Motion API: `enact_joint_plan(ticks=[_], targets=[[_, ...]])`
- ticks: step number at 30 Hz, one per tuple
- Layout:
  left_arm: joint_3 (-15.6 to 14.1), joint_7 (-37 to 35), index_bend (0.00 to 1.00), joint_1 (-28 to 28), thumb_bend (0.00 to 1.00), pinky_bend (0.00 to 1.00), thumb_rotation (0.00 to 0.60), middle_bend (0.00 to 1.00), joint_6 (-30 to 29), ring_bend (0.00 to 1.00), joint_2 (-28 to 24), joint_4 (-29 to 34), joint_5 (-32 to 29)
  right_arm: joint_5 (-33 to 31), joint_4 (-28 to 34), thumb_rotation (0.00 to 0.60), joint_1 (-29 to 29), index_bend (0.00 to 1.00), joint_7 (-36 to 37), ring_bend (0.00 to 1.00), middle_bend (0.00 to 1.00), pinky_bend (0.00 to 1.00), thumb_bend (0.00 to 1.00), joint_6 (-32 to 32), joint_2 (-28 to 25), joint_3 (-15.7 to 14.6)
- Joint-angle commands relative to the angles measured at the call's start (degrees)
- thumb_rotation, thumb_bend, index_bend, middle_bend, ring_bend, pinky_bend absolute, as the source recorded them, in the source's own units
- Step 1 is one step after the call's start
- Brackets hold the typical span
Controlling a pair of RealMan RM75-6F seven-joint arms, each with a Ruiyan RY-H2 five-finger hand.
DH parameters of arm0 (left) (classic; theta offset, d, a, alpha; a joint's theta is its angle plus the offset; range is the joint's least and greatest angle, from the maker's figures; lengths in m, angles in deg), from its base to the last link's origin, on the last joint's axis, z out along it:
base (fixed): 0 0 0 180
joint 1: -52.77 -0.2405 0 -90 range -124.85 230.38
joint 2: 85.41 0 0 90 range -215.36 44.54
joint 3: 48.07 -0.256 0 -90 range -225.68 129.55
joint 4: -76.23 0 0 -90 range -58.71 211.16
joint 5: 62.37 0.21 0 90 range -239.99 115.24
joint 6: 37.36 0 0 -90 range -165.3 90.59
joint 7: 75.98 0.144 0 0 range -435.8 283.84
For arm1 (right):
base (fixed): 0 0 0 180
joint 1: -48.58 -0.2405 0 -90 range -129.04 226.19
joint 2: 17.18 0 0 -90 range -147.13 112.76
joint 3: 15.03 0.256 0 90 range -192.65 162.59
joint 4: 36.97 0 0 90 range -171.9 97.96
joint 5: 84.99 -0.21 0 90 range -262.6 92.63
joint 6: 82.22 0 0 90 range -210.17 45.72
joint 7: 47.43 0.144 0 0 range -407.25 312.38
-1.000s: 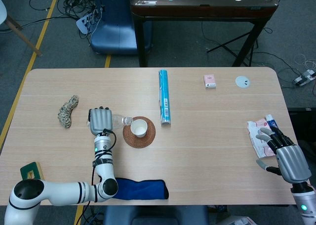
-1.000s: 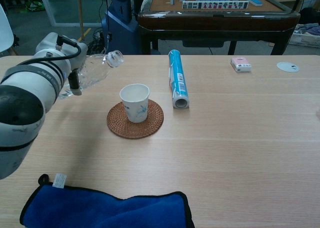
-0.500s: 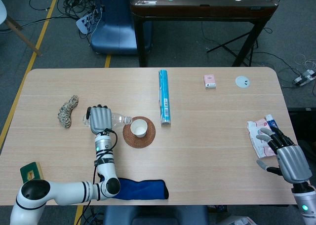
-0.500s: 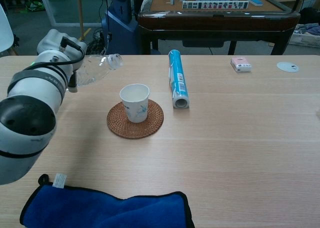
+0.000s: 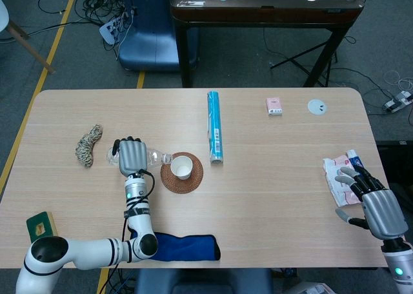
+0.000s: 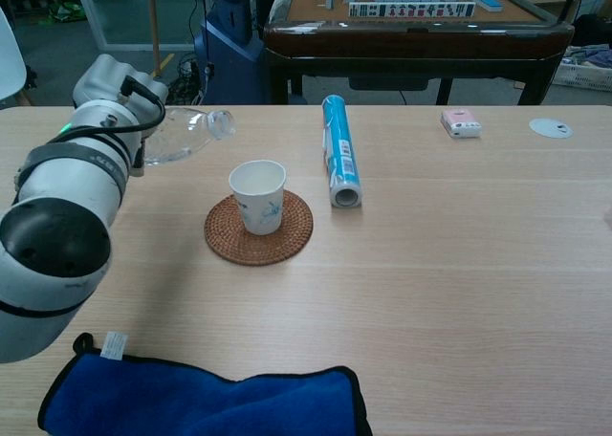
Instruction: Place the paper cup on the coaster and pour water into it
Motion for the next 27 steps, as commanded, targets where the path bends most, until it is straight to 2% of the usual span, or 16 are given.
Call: enact_joint_plan(ticks=[1,27], targets=[[-0.05,0.61,0.67,-0.03,0.13,0.53,0.6,0.73,-0.14,0.48,0.3,-0.41,0.31,0.0,0.06,0.6,-0.02,0.3,-0.02,0.11,0.2,0.32,0.01,-0.04,-0.03,0.0],[1.04,7.88,0.68,0.3,0.13,0.54,0.6,0.75,-0.58,0.49,2.99,-3.35,0.57,0.12,0.19,0.6,0.2,0.3,0.66,0.11,0.2,0.32,0.01,0.4,-0.38,0.01]])
